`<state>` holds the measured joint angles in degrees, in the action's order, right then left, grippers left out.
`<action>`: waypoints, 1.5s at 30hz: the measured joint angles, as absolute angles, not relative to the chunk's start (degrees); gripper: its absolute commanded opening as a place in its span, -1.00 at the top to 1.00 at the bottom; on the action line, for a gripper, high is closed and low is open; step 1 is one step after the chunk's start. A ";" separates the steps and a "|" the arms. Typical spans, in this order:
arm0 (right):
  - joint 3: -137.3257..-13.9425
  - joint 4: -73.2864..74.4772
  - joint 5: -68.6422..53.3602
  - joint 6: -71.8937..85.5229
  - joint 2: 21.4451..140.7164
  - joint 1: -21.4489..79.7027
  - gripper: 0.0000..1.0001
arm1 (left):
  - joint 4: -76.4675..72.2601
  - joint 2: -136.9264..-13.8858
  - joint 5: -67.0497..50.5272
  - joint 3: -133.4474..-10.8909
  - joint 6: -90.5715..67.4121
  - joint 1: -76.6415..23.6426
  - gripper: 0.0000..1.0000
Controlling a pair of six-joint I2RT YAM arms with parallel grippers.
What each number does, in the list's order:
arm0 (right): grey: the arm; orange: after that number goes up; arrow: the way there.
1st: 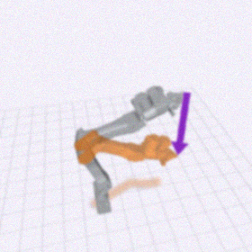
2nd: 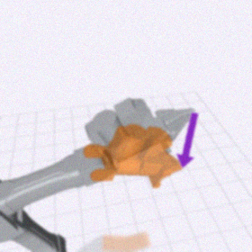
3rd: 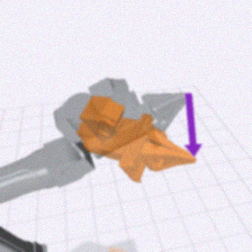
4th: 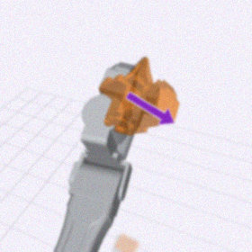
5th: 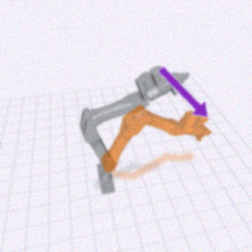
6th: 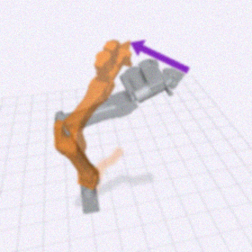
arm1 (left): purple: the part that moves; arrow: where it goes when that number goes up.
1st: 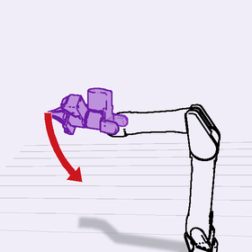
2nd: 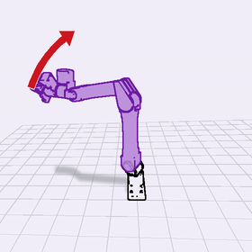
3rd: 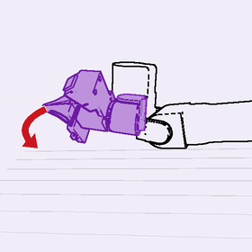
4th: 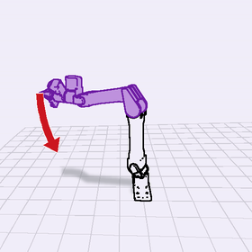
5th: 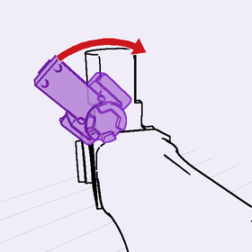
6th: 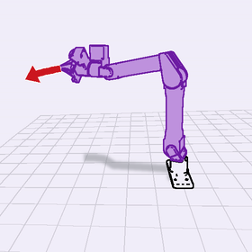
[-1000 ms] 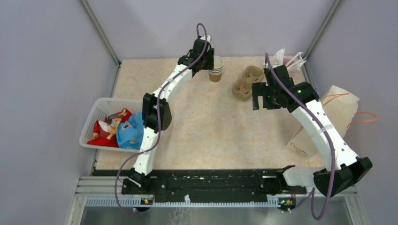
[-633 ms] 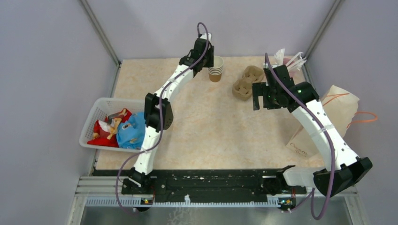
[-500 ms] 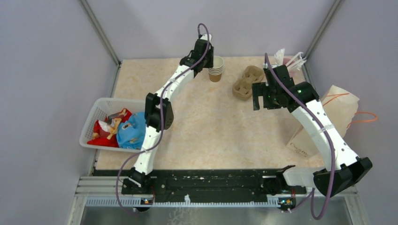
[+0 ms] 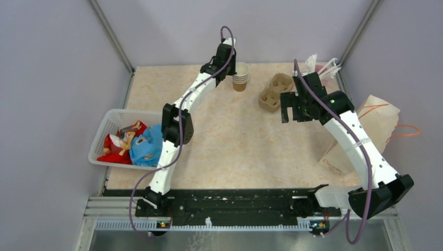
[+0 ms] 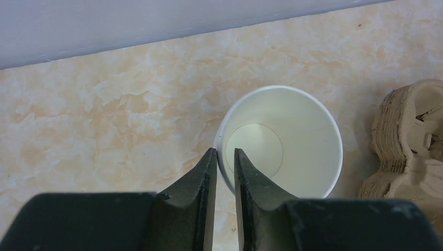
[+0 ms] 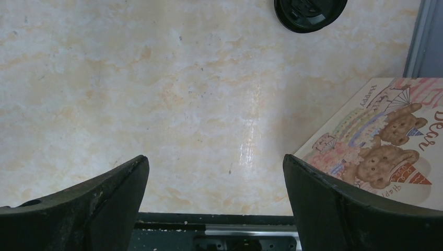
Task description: Pack the takeout coffee
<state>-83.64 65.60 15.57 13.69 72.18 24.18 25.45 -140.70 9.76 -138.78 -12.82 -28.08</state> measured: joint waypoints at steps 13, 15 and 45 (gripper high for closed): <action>-83.64 65.63 15.57 13.69 72.58 24.18 -0.97 | 25.32 -141.43 9.93 -138.89 -12.38 -27.75 0.87; -83.64 65.63 15.57 13.69 72.64 24.18 -0.97 | 25.30 -141.43 9.91 -139.00 -12.29 -27.75 0.96; -83.61 64.79 15.57 13.72 72.79 24.18 -0.97 | 27.42 -138.52 2.83 -139.74 -28.69 -24.03 1.00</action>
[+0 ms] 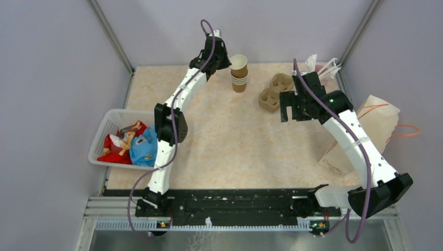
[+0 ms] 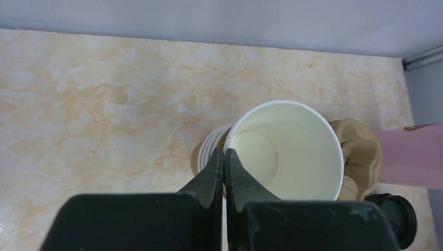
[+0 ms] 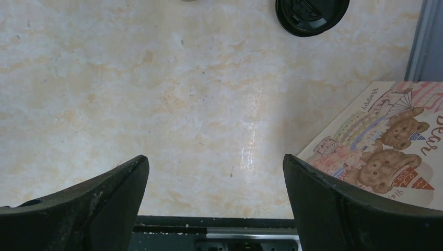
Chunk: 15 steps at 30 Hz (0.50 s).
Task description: Pack the takeout coffee
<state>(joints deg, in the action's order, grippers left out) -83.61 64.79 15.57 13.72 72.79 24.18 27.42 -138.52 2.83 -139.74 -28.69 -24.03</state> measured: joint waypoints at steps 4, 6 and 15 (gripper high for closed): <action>-83.59 64.73 15.57 13.74 72.69 24.18 -0.97 | 26.96 -136.59 2.31 -139.74 -29.95 -24.08 1.00; -83.48 64.69 15.57 13.76 72.49 24.18 -0.97 | 26.96 -135.66 2.13 -139.74 -30.30 -24.08 1.00; -83.24 65.89 15.81 14.90 72.31 24.18 -0.97 | 29.71 -124.40 0.36 -135.57 -27.18 -23.86 1.00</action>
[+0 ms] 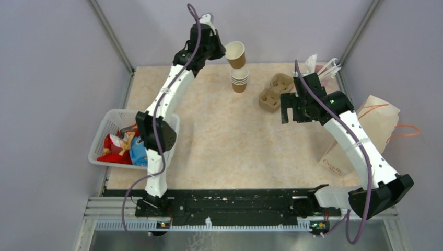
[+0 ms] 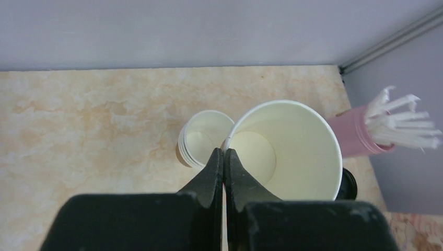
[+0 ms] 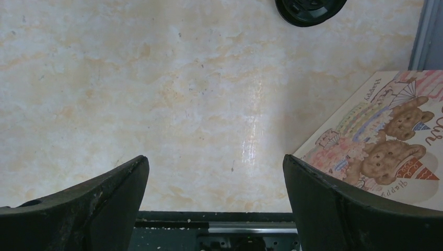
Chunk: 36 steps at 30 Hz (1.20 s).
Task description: Pack the takeout coffee
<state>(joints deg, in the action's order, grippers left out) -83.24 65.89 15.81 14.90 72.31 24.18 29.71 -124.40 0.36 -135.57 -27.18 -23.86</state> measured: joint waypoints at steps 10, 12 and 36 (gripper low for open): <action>-81.17 66.02 9.41 15.25 72.16 24.18 -0.97 | 26.57 -91.26 -9.50 -95.85 -21.69 -25.91 1.00; -80.18 65.76 8.25 15.27 72.01 24.18 -0.97 | 24.97 -85.67 -10.31 -86.17 -21.02 -27.97 1.00; -78.04 44.31 8.56 18.44 93.95 8.19 -0.29 | 7.16 -76.09 -8.32 -47.83 -13.45 -38.72 1.00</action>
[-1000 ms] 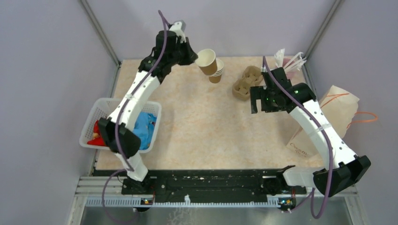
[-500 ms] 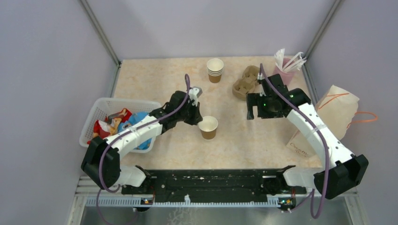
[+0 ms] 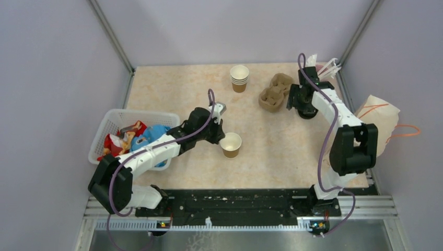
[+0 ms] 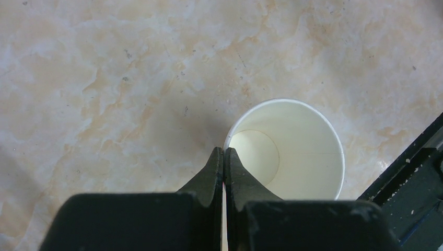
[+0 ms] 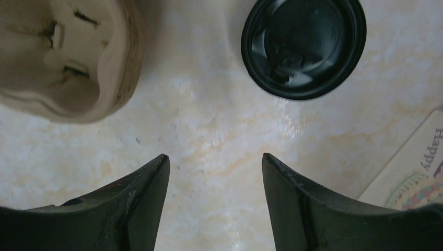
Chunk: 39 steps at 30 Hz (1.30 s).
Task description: Pack the takeout coffee
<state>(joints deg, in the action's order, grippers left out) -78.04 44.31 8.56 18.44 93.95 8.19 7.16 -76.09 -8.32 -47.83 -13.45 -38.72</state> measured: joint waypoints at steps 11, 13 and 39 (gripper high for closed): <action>-79.11 34.00 11.60 15.64 100.44 6.11 -0.28 | 5.54 -75.59 -7.84 -43.27 -11.70 -38.74 0.24; -79.11 32.93 11.90 15.38 101.03 5.43 -0.24 | 5.61 -74.28 -7.55 -42.41 -11.62 -38.74 -0.02; -81.03 28.10 12.80 12.47 110.30 3.51 0.68 | 15.16 -64.07 -6.70 -57.34 -11.53 -38.76 -0.63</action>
<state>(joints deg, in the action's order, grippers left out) -81.03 28.10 12.80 12.47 110.30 3.51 15.16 -64.07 -6.70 -57.34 -11.53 -38.76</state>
